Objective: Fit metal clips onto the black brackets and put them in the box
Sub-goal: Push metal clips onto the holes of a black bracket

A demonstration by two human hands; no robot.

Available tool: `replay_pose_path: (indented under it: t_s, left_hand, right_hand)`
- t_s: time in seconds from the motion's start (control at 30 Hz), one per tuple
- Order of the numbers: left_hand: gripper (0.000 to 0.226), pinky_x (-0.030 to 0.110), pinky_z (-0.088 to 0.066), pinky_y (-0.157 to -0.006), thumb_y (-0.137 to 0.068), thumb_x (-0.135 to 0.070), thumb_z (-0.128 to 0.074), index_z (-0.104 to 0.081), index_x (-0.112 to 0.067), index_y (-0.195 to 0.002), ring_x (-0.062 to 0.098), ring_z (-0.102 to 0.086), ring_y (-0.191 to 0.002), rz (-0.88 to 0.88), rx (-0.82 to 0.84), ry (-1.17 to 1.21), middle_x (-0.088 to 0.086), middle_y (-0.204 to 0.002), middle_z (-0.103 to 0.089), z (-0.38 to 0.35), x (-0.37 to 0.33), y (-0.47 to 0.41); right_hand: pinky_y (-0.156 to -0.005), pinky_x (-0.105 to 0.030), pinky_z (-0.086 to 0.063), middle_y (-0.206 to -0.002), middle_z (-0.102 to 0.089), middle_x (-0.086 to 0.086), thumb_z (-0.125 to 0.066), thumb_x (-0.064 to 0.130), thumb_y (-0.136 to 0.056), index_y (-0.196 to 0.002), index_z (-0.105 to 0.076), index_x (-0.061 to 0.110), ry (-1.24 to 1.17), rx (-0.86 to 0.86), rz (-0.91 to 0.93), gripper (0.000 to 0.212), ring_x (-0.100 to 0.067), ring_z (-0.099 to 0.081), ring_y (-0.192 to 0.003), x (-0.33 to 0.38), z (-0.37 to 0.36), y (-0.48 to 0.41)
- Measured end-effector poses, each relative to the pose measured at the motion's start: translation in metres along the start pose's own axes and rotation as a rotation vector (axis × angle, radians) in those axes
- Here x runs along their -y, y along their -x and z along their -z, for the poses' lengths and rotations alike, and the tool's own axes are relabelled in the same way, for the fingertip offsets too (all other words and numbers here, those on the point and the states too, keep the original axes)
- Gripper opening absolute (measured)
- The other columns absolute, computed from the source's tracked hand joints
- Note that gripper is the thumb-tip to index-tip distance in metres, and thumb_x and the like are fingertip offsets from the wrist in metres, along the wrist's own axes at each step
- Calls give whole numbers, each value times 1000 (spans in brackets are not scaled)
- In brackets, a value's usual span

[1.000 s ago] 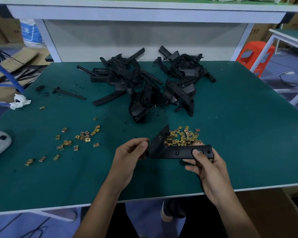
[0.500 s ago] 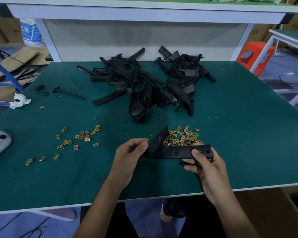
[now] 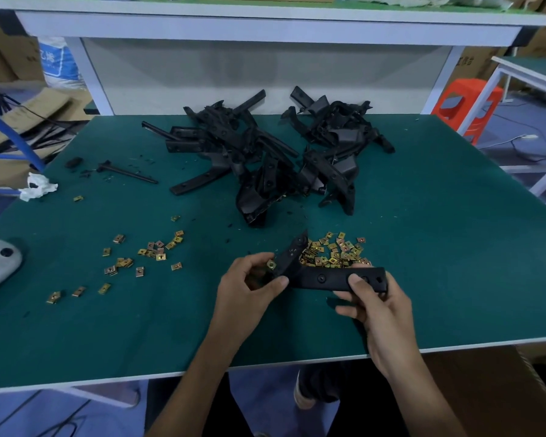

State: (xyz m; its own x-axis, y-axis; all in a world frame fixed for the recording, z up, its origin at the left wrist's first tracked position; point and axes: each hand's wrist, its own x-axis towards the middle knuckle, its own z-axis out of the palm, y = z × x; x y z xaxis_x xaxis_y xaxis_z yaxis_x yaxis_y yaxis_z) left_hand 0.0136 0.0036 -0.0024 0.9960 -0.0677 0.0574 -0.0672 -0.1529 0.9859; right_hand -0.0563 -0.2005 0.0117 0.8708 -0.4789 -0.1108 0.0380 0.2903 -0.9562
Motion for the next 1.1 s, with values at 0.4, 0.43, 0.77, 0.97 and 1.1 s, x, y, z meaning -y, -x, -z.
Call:
replay_pose_path:
  t_s: [0.4, 0.43, 0.77, 0.97, 1.1]
  left_hand:
    - [29, 9, -47, -76, -80, -27, -84, -71, -38, -103, -2, -64, -92, -15, -36, -41, -24, -97, -66, -1, -2, 2]
    - [28, 9, -48, -76, -80, -27, -84, -72, -36, -104, -2, -65, -92, -14, -37, -41, -24, -97, -67, -1, -2, 2]
    - [20, 16, -49, -77, -102, -28, -55, -73, -25, -108, 2, -62, -86, -50, -51, -42, -12, -94, -70, -3, -4, 0]
    - [25, 30, -48, -80, -95, -23, -63, -66, -31, -118, 11, -56, -99, -234, 104, -642, -8, -106, -60, -28, -6, -20]
    - [34, 33, -43, -87, -102, -36, -53, -60, -26, -133, 21, -44, -111, -279, 187, -683, 3, -117, -50, -39, -18, -52]
  right_hand:
    - [-55, -26, -59, -95, -76, -6, -67, 7, -96, -106, -70, 14, 30, 11, 0, 13, -29, -76, -89, 3, -3, 4]
    - [-56, -26, -59, -95, -76, -6, -67, 7, -96, -106, -70, 14, 30, 15, 0, 13, -29, -76, -89, 3, -3, 4]
    - [-49, -25, -57, -78, -68, -10, -63, 12, -84, -89, -76, 9, -255, 42, -115, 14, -16, -66, -59, 13, 12, -2]
    - [-48, -26, -57, -76, -67, -7, -66, 15, -76, -85, -77, 12, -201, 119, -102, 15, -17, -66, -62, 12, 10, -1]
    - [-47, -26, -57, -73, -67, -7, -66, 13, -77, -82, -79, 15, -198, 115, -105, 14, -17, -65, -58, 14, 9, 0]
